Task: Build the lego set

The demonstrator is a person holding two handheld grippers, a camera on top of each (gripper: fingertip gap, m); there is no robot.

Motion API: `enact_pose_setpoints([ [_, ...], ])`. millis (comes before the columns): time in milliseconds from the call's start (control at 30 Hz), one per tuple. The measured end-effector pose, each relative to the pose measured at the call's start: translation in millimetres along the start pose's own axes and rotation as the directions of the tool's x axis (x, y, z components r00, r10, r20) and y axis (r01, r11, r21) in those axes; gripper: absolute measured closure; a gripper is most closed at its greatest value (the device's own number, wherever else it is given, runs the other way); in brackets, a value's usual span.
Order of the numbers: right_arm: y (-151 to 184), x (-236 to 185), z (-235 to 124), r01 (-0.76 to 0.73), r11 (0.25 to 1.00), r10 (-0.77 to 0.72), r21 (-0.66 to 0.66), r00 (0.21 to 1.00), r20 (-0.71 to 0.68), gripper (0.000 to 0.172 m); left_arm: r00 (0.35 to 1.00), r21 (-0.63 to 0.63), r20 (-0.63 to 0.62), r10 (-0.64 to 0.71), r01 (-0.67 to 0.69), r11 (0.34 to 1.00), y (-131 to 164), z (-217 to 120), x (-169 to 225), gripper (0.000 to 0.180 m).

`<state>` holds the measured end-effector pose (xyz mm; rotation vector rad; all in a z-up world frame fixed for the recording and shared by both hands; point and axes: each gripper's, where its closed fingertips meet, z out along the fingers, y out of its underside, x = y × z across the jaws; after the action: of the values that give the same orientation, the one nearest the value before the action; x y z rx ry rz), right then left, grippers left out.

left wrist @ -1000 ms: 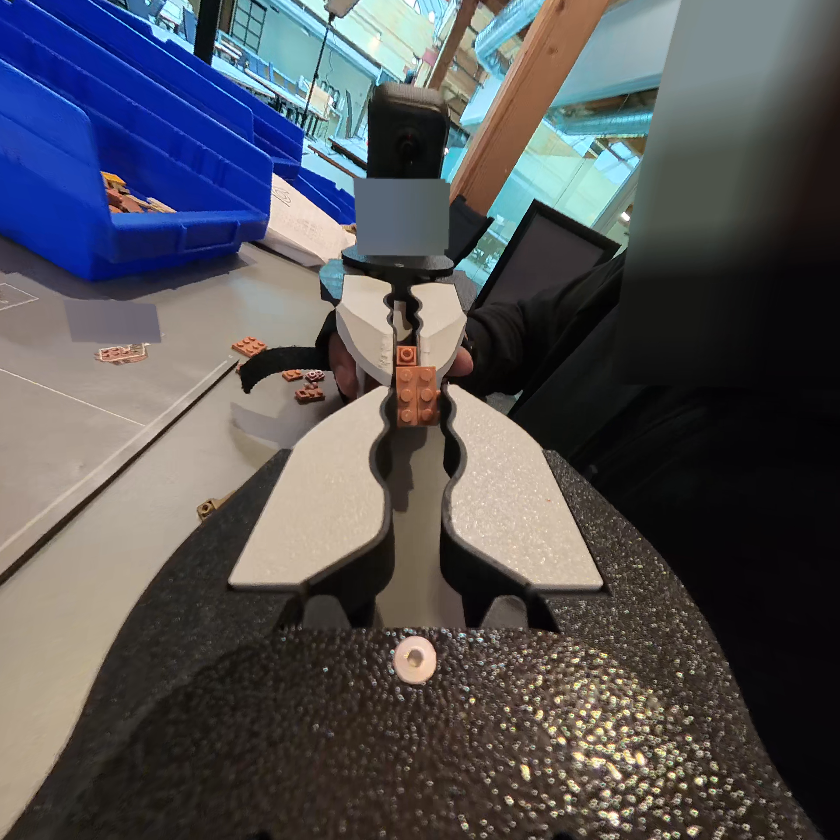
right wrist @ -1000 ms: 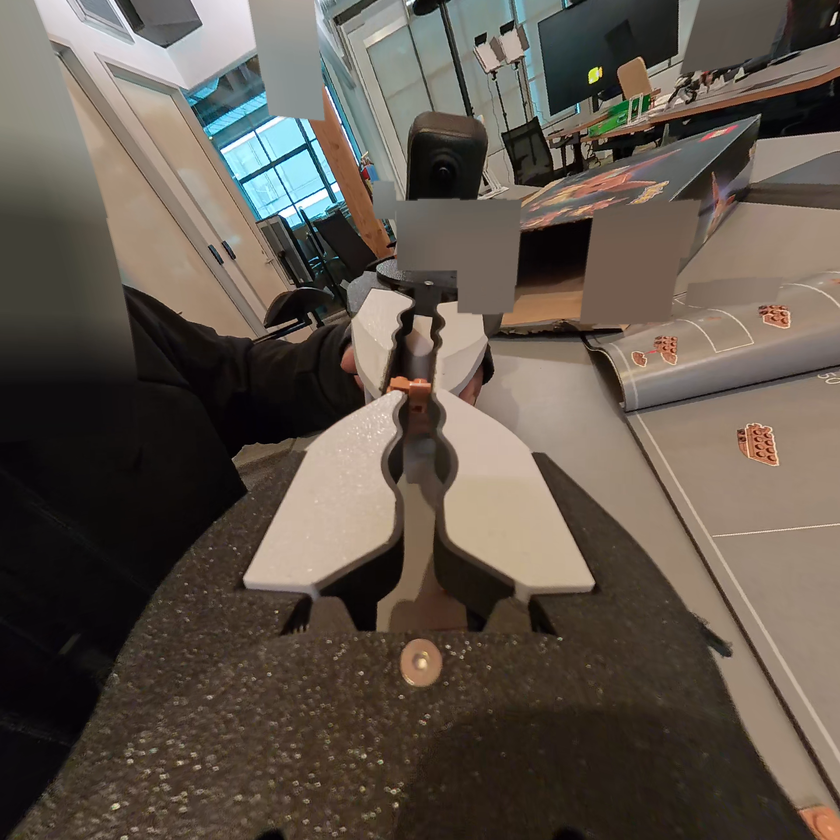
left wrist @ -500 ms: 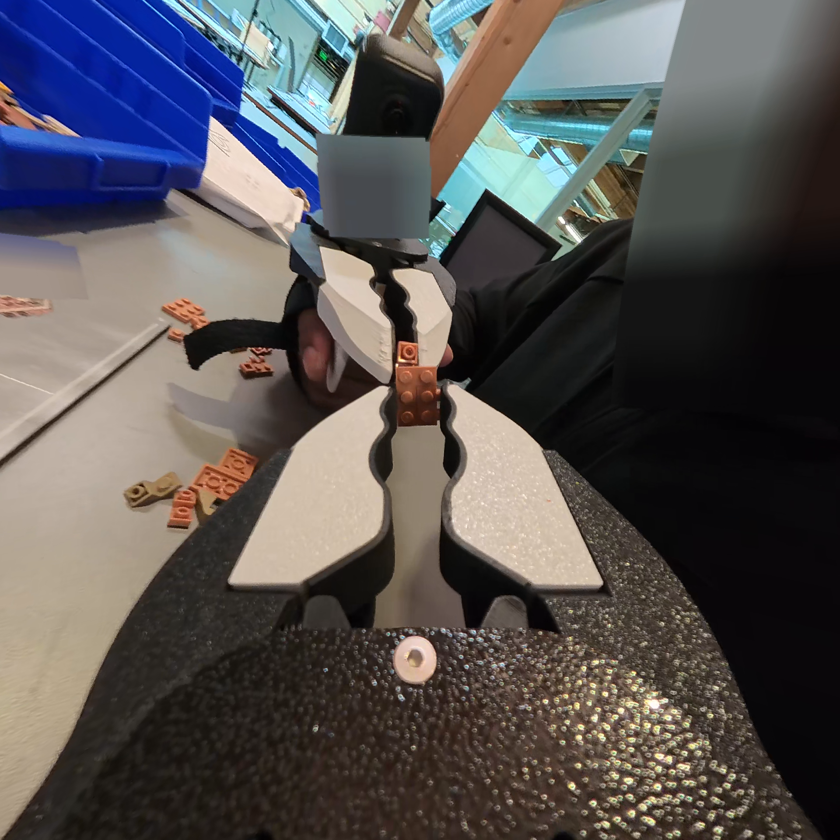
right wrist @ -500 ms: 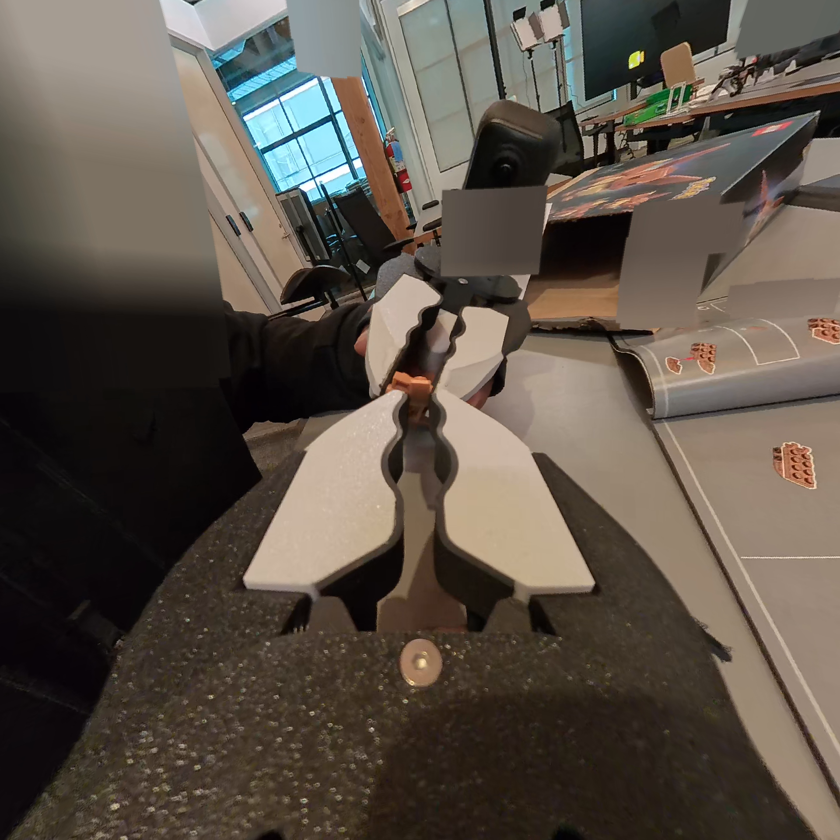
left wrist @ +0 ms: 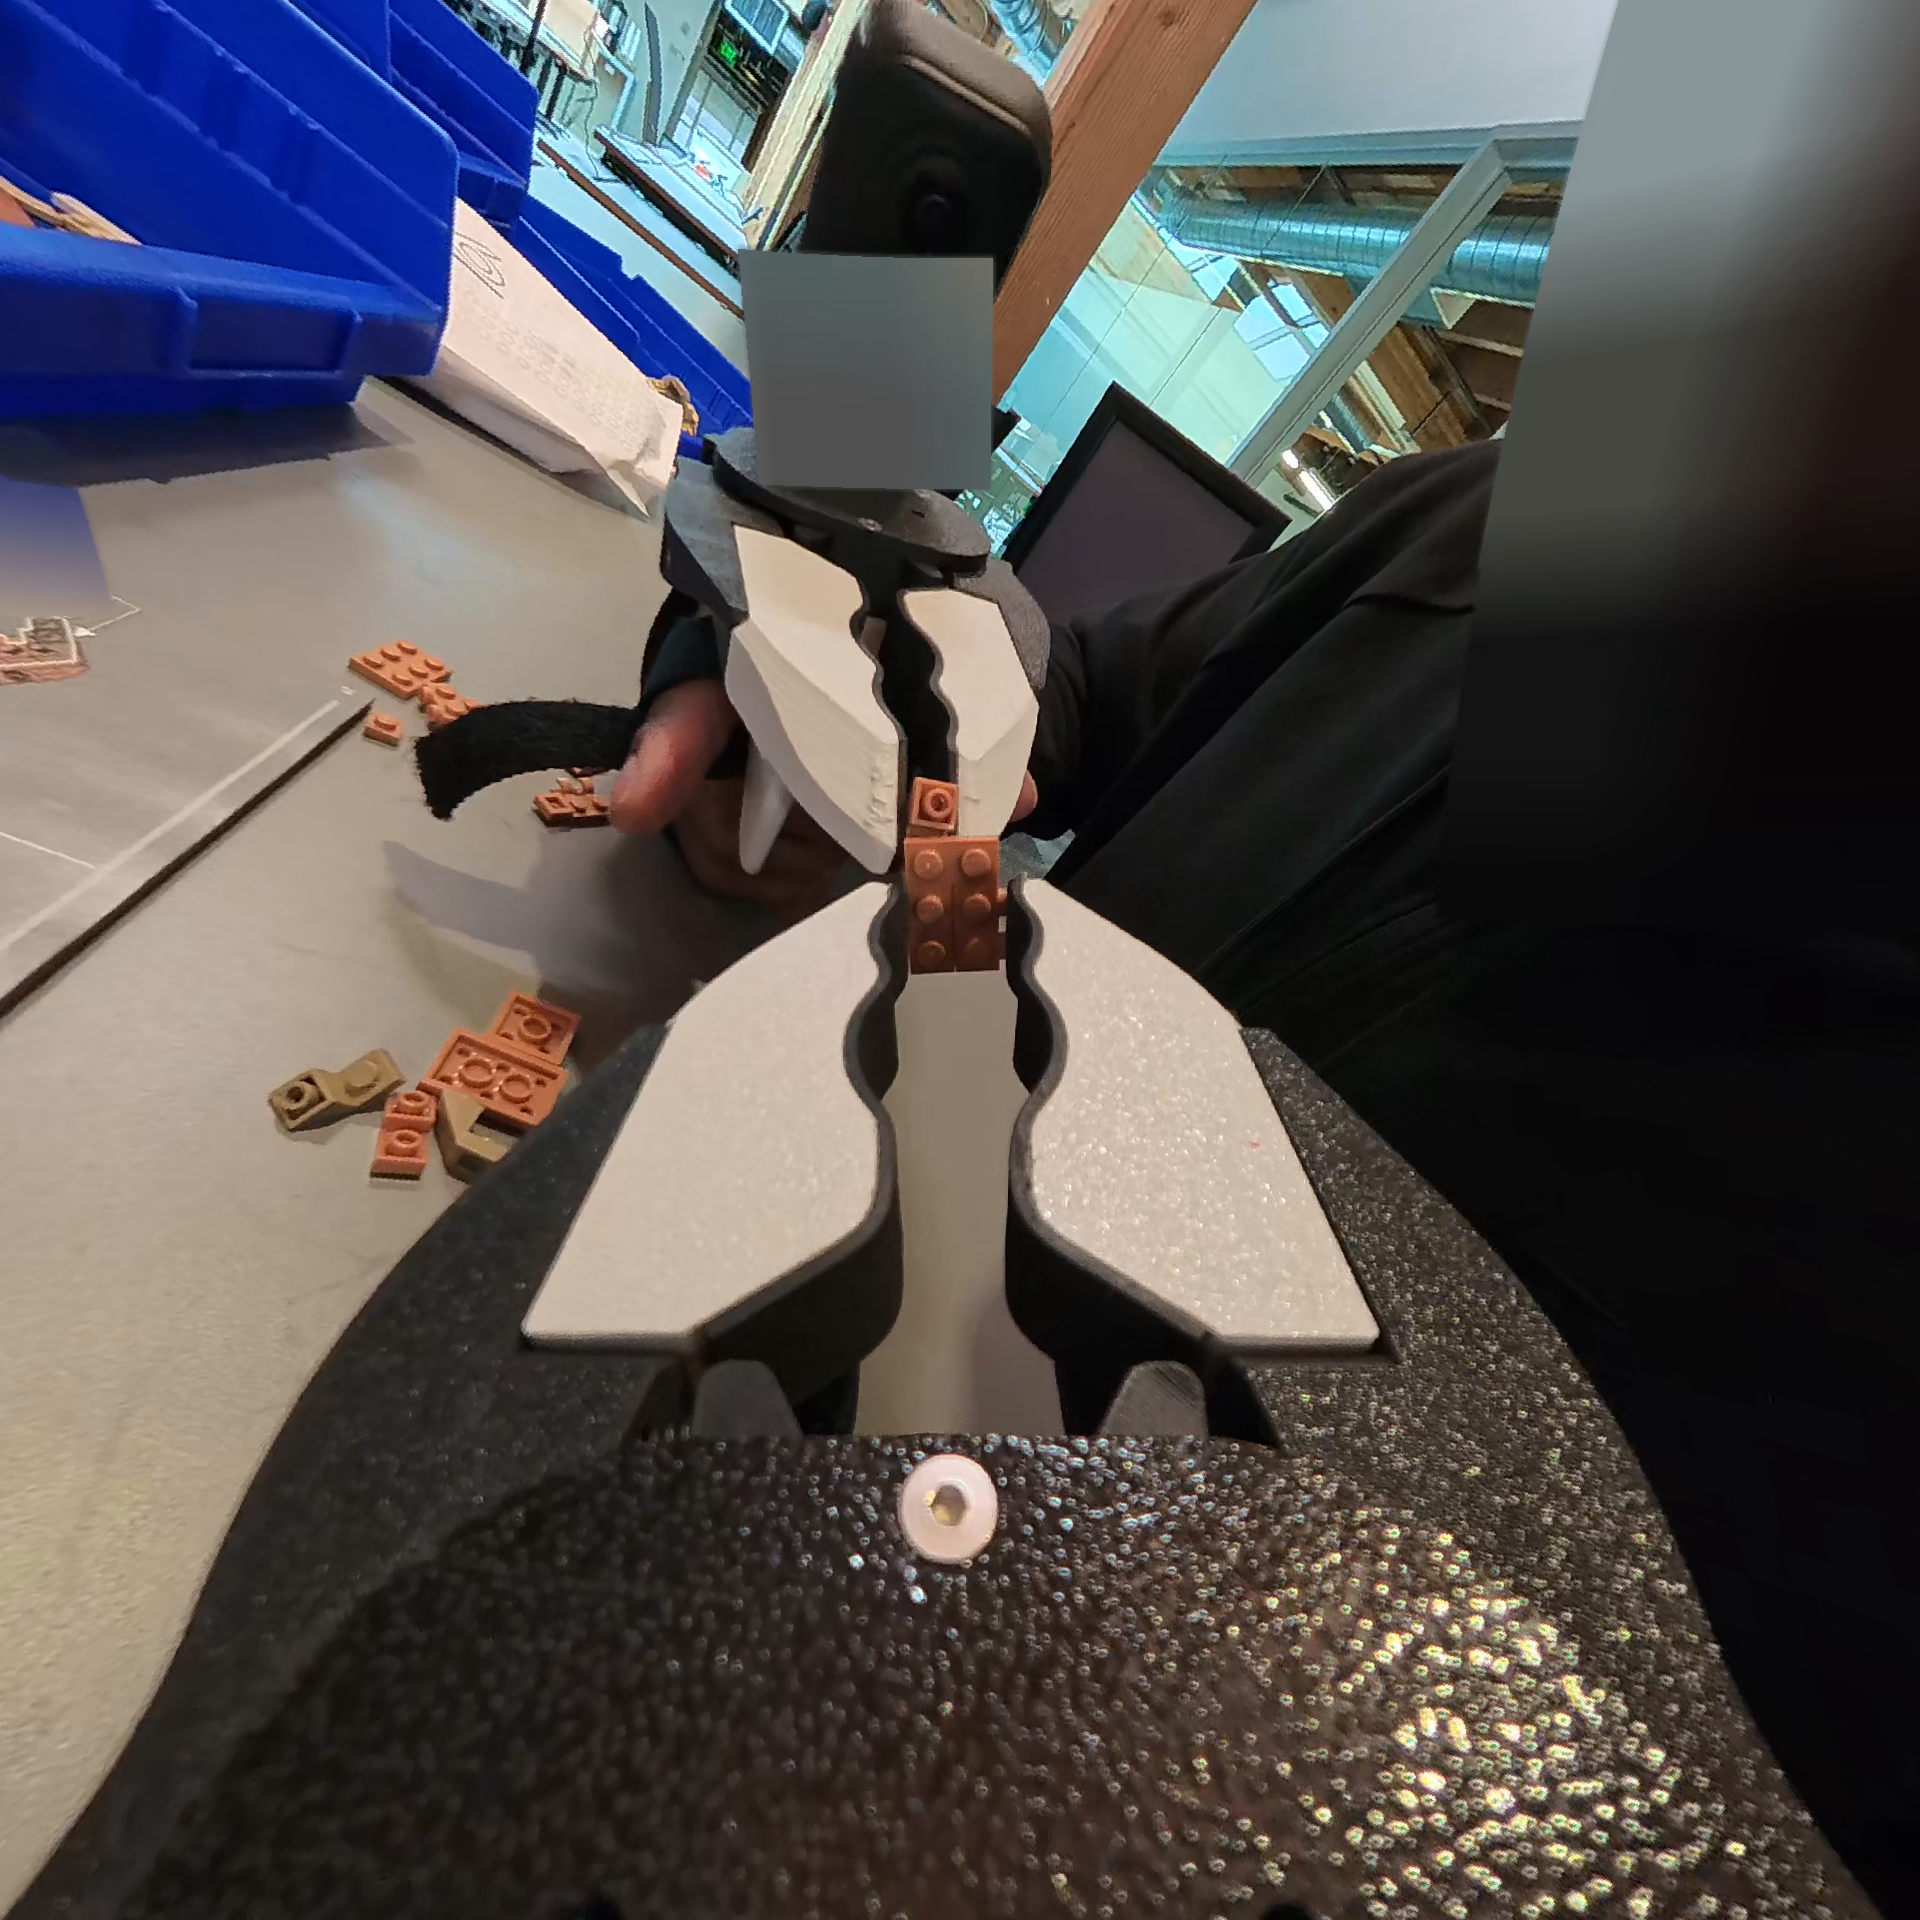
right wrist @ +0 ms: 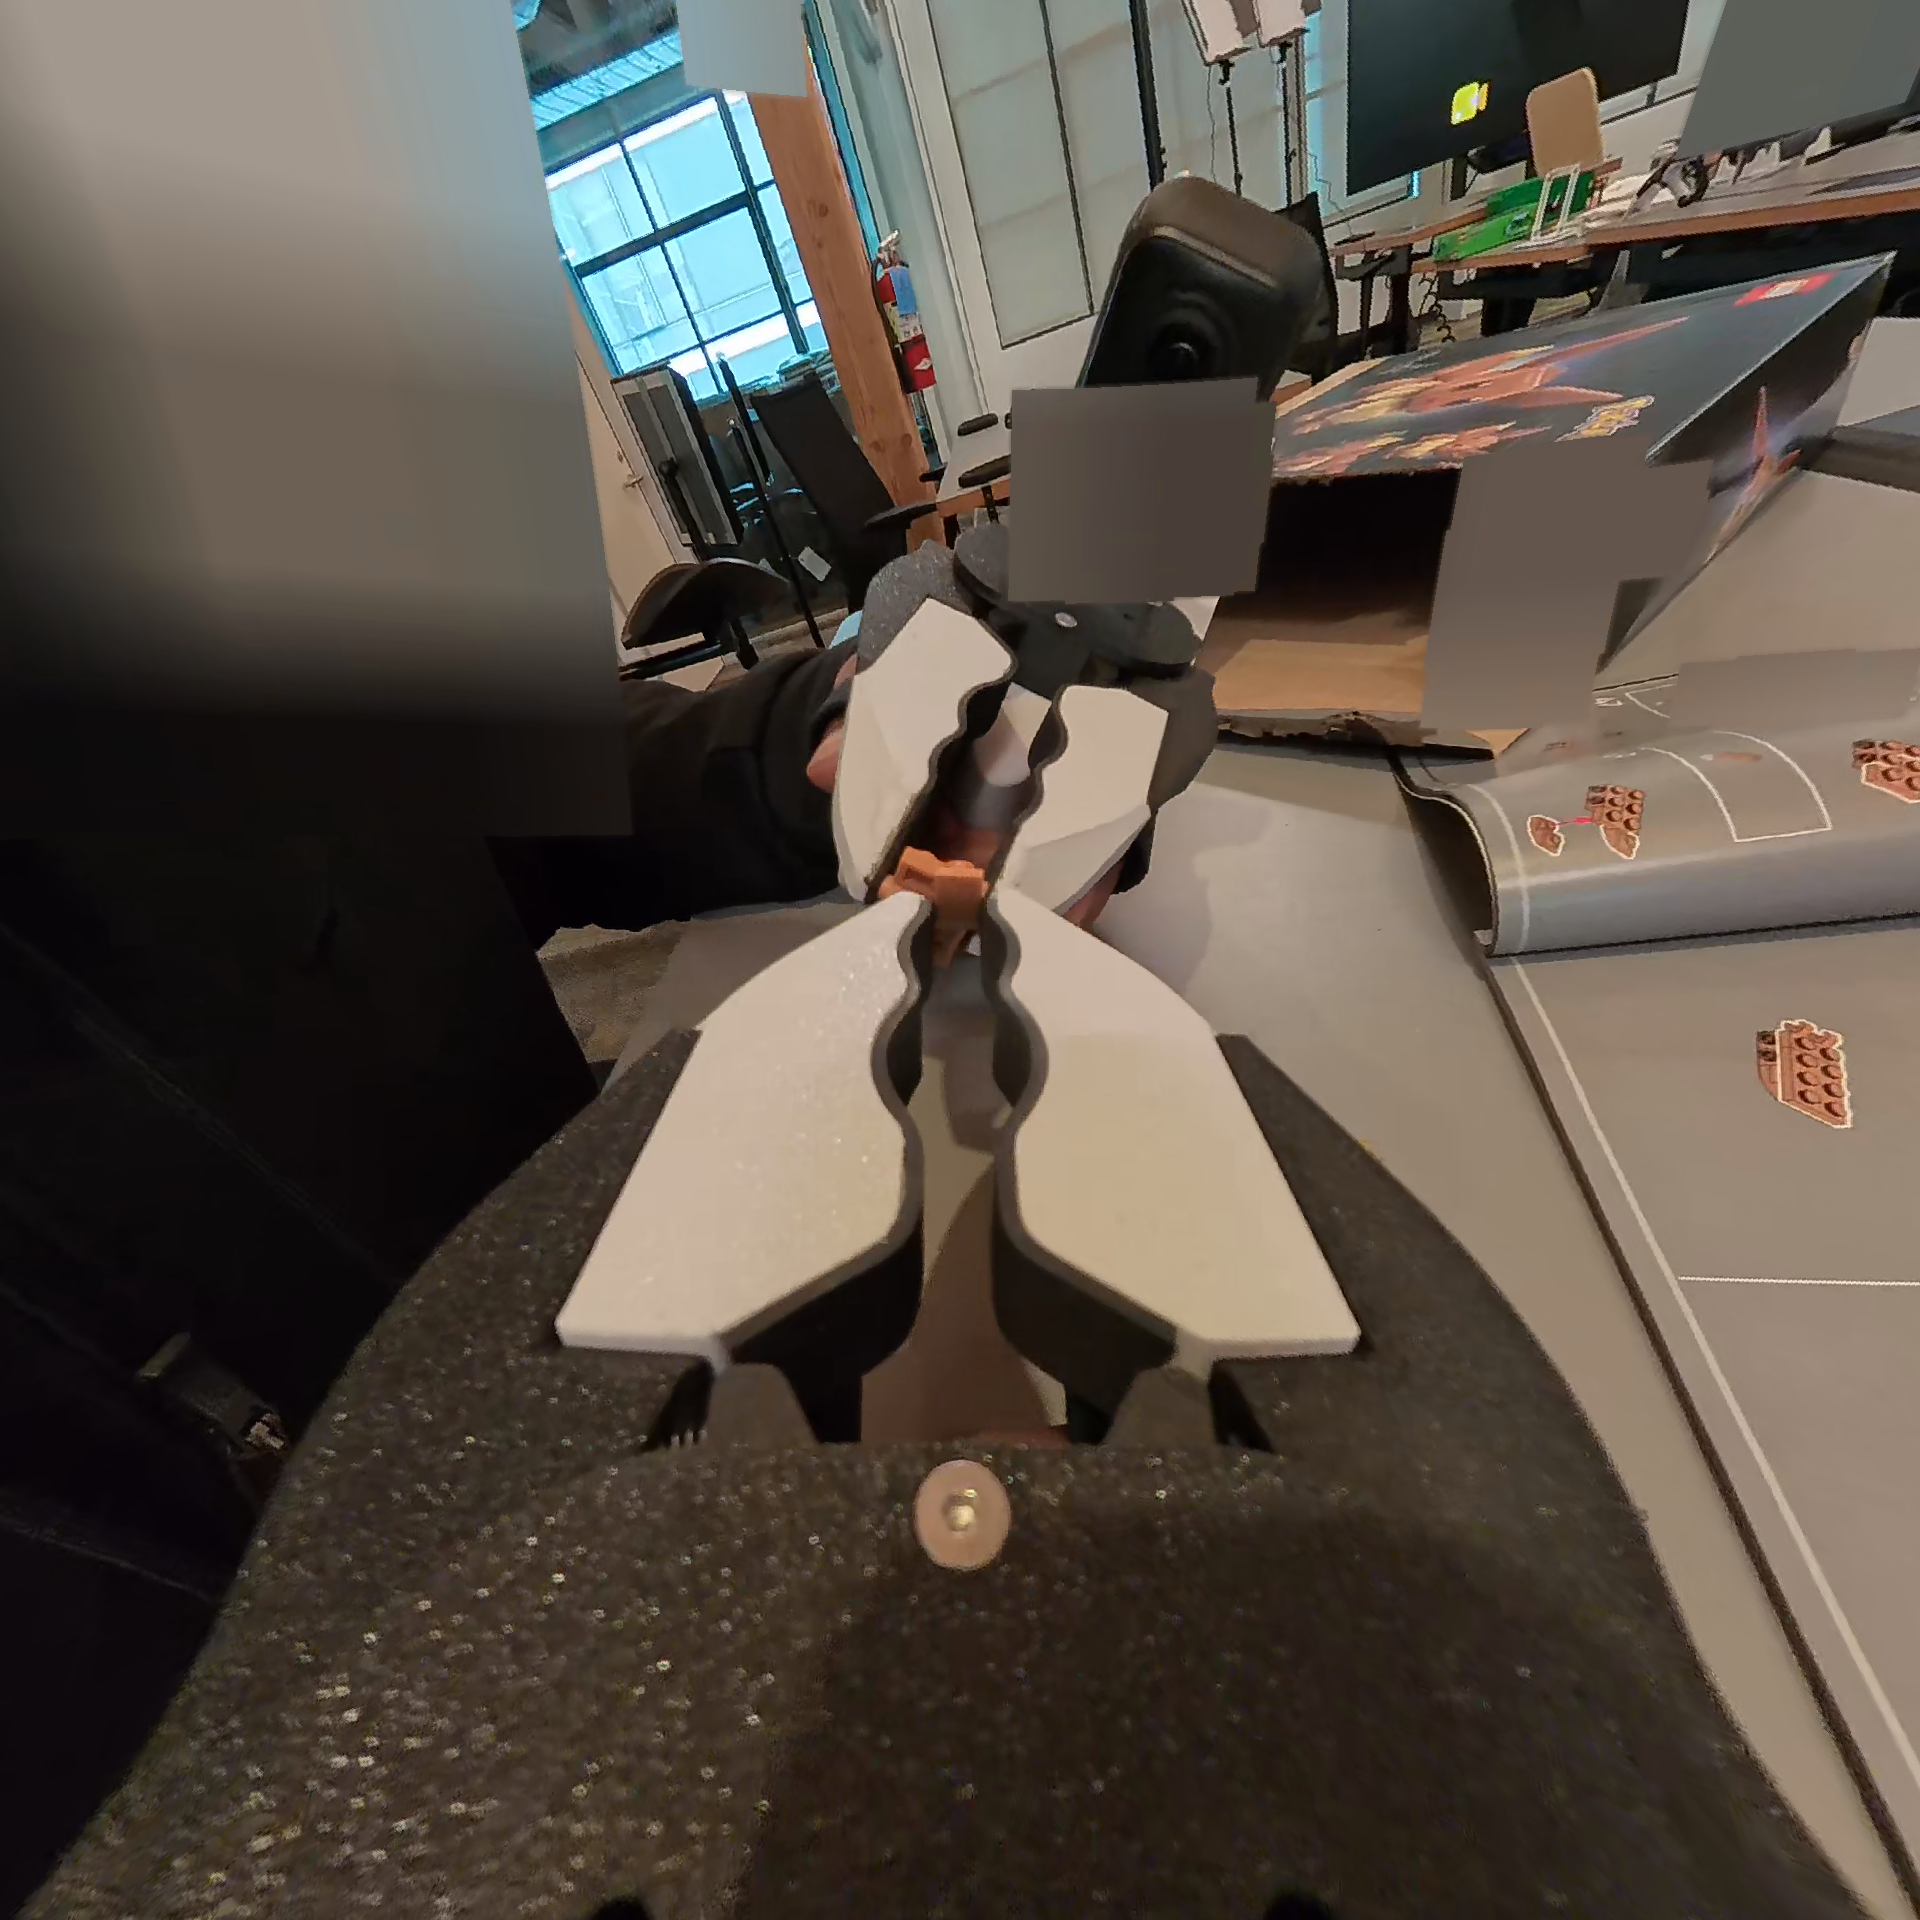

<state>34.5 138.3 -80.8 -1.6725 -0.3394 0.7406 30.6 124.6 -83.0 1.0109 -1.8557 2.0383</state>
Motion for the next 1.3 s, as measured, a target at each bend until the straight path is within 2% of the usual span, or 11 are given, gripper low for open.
enact_pose_setpoints([
  [433, 11.4, 2.0, 1.6, 0.135, 0.987, -0.139, -0.081, 0.989, -0.049, 0.164, 1.0, -0.068, 0.023, -0.016, 0.018, 0.998, 10.4, -0.3, -3.8, 0.163],
  [600, 24.0, 2.0, 2.8, 0.174, 0.968, -0.183, -0.178, 0.983, -0.032, 0.163, 0.993, -0.17, 0.089, 0.071, -0.055, 0.984, 22.5, 0.5, -9.3, 0.163],
  [767, 40.1, -2.3, 5.2, 0.251, 0.926, -0.26, -0.282, 0.966, 0.004, 0.162, 0.972, -0.321, 0.122, 0.201, -0.153, 0.935, 41.3, 2.6, -13.8, 0.163],
  [967, 40.2, 1.0, 2.6, 0.26, 0.916, -0.276, -0.304, 0.961, -0.01, 0.161, 0.969, -0.331, 0.139, 0.203, -0.148, 0.932, 42.9, 1.2, -17.8, 0.163],
  [1067, 34.5, 5.8, -8.2, 0.284, 0.904, -0.309, -0.321, 0.951, -0.028, 0.157, 0.955, -0.386, 0.184, 0.233, -0.147, 0.911, 49.3, -2.5, -26.1, 0.163],
  [1167, 41.8, 10.1, -21.5, 0.31, 0.865, -0.342, -0.394, 0.94, -0.01, 0.157, 0.947, -0.431, 0.217, 0.237, -0.125, 0.894, 56.3, -3.2, -32.3, 0.163],
  [1300, 68.3, 20.3, -32.7, 0.323, 0.761, -0.383, -0.563, 0.924, 0.011, 0.156, 0.92, -0.524, 0.262, 0.291, -0.118, 0.844, 68.5, -4.4, -42.2, 0.163],
])
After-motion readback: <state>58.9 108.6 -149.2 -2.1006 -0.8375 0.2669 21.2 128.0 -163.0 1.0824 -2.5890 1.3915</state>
